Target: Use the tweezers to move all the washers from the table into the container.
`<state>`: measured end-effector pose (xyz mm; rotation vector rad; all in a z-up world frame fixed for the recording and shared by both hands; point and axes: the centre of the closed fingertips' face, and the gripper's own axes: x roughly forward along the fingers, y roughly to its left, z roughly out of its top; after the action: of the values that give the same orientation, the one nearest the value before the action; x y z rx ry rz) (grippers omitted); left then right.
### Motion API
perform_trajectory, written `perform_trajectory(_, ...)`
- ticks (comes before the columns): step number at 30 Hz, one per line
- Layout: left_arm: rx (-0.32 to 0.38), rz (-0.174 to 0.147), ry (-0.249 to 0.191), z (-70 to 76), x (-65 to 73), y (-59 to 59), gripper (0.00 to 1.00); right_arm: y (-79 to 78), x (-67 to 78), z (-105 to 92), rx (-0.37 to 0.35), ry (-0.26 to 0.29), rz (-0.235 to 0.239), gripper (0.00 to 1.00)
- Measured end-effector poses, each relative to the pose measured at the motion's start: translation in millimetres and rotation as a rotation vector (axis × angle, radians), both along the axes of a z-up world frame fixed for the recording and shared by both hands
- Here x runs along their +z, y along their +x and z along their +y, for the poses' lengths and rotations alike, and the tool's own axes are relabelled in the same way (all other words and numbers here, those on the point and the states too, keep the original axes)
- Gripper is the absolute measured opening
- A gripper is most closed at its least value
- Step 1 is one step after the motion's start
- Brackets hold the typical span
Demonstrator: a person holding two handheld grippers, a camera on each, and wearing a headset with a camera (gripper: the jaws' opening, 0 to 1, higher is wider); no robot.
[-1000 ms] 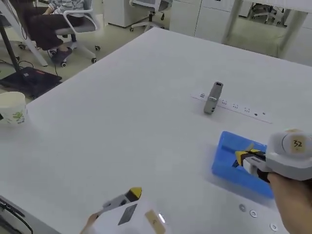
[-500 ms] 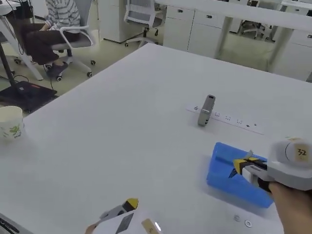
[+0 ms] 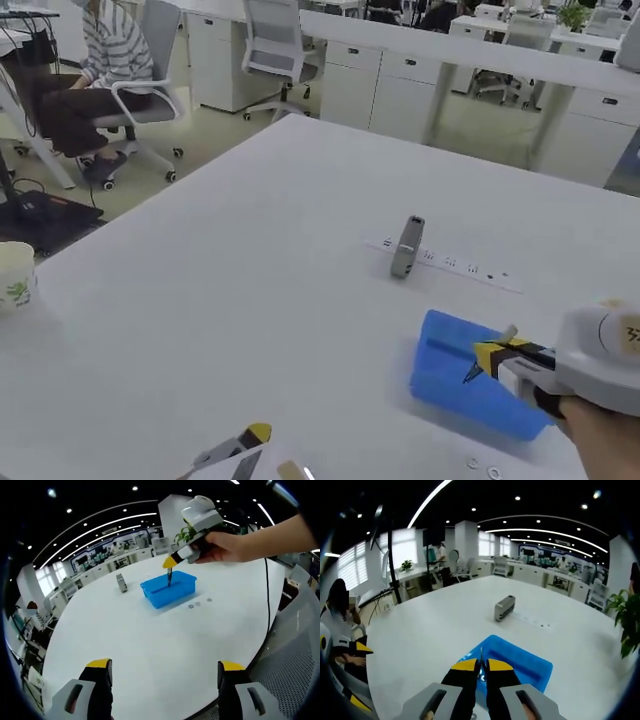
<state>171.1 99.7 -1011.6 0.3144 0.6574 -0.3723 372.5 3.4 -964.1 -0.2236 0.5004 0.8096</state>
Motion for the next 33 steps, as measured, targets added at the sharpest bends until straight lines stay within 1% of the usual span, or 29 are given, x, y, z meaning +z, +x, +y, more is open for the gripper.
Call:
perform_trajectory(4,-0.002,-0.003,0.001,-0.1,0.5,0.1,0.88,-4.2,0.1,-4.5,-0.008,0.004,0.005,0.02)
perform_trajectory(11,-0.003,-0.007,0.005,0.2,1.2,0.1,0.88,-11.0,5.9,-12.1,-0.022,0.029,0.004,0.02)
perform_trajectory(15,-0.003,-0.009,0.006,0.5,1.5,0.1,0.88,-16.0,5.0,-17.7,-0.032,0.04,0.012,0.02)
perform_trajectory(18,-0.001,-0.011,0.006,1.0,1.9,0.2,0.87,-19.9,1.2,-21.7,-0.036,0.034,0.016,0.02)
perform_trajectory(21,-0.001,-0.012,0.008,1.1,1.9,0.1,0.87,-24.0,-4.0,-25.2,-0.039,0.033,0.031,0.02)
perform_trajectory(23,-0.002,-0.012,0.011,1.1,1.9,0.1,0.87,-28.9,-10.0,-26.7,-0.04,0.029,0.047,0.02)
perform_trajectory(25,-0.002,-0.013,0.013,1.3,1.9,0.2,0.87,-30.9,-13.4,-27.5,-0.039,0.023,0.051,0.02)
perform_trajectory(27,0.0,-0.011,0.014,1.8,1.4,0.2,0.87,-35.6,-21.6,-30.3,-0.046,0.011,0.065,0.02)
perform_trajectory(31,-0.001,-0.004,0.016,1.7,0.3,-0.2,0.87,-40.0,-31.1,-32.8,-0.051,0.004,0.088,0.02)
perform_trajectory(33,-0.002,-0.006,0.012,1.2,0.5,0.0,0.87,-42.5,-35.6,-33.3,-0.051,-0.004,0.103,0.02)
